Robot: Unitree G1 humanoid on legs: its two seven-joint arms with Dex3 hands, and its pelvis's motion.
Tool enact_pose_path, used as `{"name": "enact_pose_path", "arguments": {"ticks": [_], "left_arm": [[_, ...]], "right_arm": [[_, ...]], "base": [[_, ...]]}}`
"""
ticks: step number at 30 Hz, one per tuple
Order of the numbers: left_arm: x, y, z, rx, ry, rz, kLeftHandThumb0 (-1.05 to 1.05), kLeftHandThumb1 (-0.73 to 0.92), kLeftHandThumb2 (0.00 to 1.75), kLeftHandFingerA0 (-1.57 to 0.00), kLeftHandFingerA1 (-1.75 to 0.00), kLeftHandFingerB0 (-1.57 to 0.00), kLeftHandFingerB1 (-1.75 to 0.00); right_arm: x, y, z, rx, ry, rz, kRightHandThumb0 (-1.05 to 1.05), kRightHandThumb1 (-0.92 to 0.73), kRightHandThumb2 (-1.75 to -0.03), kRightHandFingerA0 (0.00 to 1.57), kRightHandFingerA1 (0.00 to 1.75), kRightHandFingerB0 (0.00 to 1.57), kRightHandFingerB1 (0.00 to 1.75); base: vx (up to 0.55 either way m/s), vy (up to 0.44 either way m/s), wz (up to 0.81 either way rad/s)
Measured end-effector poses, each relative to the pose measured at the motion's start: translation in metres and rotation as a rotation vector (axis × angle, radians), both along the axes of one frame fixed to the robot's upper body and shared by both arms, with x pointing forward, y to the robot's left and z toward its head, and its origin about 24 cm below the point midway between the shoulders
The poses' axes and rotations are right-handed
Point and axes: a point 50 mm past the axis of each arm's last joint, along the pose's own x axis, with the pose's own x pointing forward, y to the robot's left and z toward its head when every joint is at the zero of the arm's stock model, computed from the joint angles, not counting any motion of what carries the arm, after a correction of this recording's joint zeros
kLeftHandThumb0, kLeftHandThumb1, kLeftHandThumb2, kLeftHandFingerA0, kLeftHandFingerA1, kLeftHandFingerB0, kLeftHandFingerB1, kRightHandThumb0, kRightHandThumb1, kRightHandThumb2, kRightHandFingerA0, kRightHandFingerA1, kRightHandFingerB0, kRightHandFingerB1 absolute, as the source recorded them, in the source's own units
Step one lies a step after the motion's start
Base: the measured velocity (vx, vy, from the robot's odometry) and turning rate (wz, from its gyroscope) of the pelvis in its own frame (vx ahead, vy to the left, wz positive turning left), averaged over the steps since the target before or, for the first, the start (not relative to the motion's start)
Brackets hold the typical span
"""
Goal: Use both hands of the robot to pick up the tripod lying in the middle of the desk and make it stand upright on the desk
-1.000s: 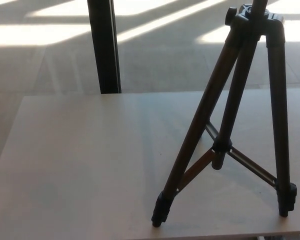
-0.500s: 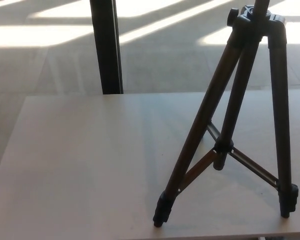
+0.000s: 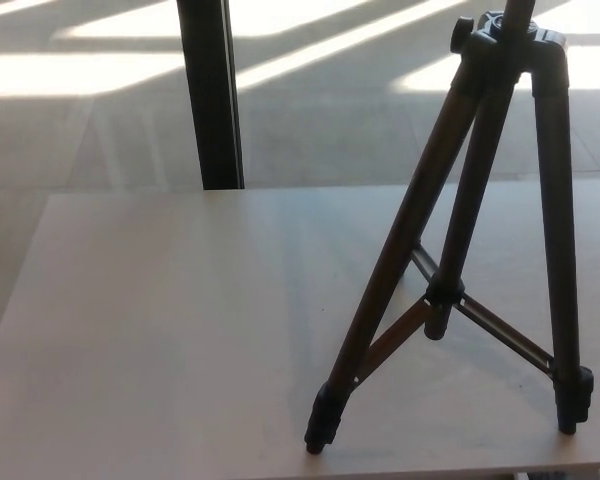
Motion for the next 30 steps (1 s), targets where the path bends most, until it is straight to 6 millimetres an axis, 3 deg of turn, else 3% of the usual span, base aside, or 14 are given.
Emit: {"name": "enact_pose_path", "arguments": {"ticks": [1,2,4,6,7,12,13,17,18,19,20,25,29,30], "left_arm": [[0.0,-0.001,-0.002,-0.013,0.005,-0.002,-0.72,0.69,0.62,-0.14,-0.84,-0.14,-0.75],[-0.001,-0.001,-0.003,-0.021,0.008,-0.002,-0.4,0.46,1.05,-0.13,-0.63,-0.09,-0.6],[-0.001,-0.001,-0.004,-0.039,0.013,-0.003,-0.4,0.46,1.05,-0.13,-0.63,-0.09,-0.6],[0.001,0.0,-0.003,-0.046,0.009,-0.007,-0.41,0.46,1.05,-0.15,-0.64,-0.1,-0.61],[0.003,0.001,-0.003,-0.055,-0.003,-0.004,-0.72,0.7,0.61,-0.17,-0.97,-0.12,-0.79],[0.007,0.0,-0.003,-0.07,-0.016,-0.018,-0.7,0.7,0.58,-0.29,-0.95,-0.21,-0.74],[0.008,0.0,-0.003,-0.072,-0.013,-0.025,-0.72,0.7,0.59,-0.29,-0.94,-0.22,-0.74],[0.01,-0.001,-0.003,-0.083,0.008,-0.067,-0.73,0.69,0.6,-0.24,-0.85,-0.24,-0.72],[0.01,-0.001,-0.003,-0.086,0.015,-0.076,-0.73,0.67,0.6,-0.25,-0.84,-0.23,-0.7],[0.011,-0.002,-0.003,-0.089,0.019,-0.083,-0.7,0.46,0.94,-0.44,-0.84,-0.26,-0.68],[0.011,-0.002,-0.004,-0.093,0.021,-0.091,-0.75,0.62,0.58,-0.31,-1.03,-0.28,-0.82],[0.012,-0.005,-0.006,-0.113,0.032,-0.125,-0.79,0.5,0.85,-0.33,-0.8,-0.29,-0.71],[0.013,-0.004,-0.005,-0.115,0.041,-0.138,-0.77,0.67,0.59,-0.32,-0.92,-0.23,-0.73],[0.014,-0.003,-0.005,-0.114,0.041,-0.139,-0.78,0.66,0.59,-0.35,-0.95,-0.23,-0.73]], "right_arm": [[0.0,0.001,-0.001,0.013,-0.001,0.006,-0.67,-0.5,-0.88,0.01,0.52,0.01,0.37],[0.001,0.002,-0.002,0.022,-0.003,0.011,-0.6,-0.67,-0.61,0.06,0.43,0.06,0.3],[0.001,0.005,-0.003,0.049,-0.016,0.017,-0.62,-0.47,-0.87,0.0,0.5,0.02,0.36],[0.003,0.007,-0.002,0.061,-0.035,0.019,-0.63,-0.69,-0.63,0.05,0.39,0.07,0.3],[0.004,0.007,-0.001,0.063,-0.037,0.032,-0.63,-0.67,-0.62,0.03,0.37,0.06,0.29],[0.004,0.011,-0.002,0.089,-0.043,0.047,-0.6,-0.66,-0.62,0.03,0.35,0.07,0.28],[0.002,0.011,-0.002,0.086,-0.034,0.052,-0.7,-0.52,-0.87,0.0,0.29,0.01,0.29],[-0.004,0.015,-0.009,0.084,0.03,0.118,-0.64,-0.66,-0.6,0.02,0.36,0.06,0.31],[-0.005,0.016,-0.01,0.085,0.038,0.128,-0.7,-0.47,-0.84,0.01,0.36,0.08,0.37],[-0.005,0.016,-0.011,0.084,0.044,0.136,-0.66,-0.62,-0.6,0.02,0.27,0.09,0.28],[-0.005,0.017,-0.013,0.081,0.05,0.151,-0.72,-0.46,-0.85,0.0,0.3,0.08,0.38],[-0.003,0.023,-0.017,0.065,0.052,0.216,-0.74,-0.5,-0.86,0.02,0.36,0.09,0.39],[0.0,0.022,-0.016,0.042,0.069,0.265,-0.73,-0.51,-0.9,0.0,0.33,0.08,0.39],[0.0,0.021,-0.016,0.04,0.071,0.27,-0.73,-0.67,-0.6,0.0,0.31,0.09,0.3]], "base": [[0.0,0.0,0.0],[0.0,0.0,0.0],[0.0,0.0,0.0],[0.0,0.0,0.0],[0.0,0.0,0.0],[0.0,0.0,0.0],[0.0,0.0,0.0],[0.0,0.0,0.0],[0.0,0.0,0.0],[0.0,0.0,0.0],[0.0,0.0,0.0],[0.0,0.0,0.0],[0.0,0.0,0.0],[0.0,0.0,0.0]]}}
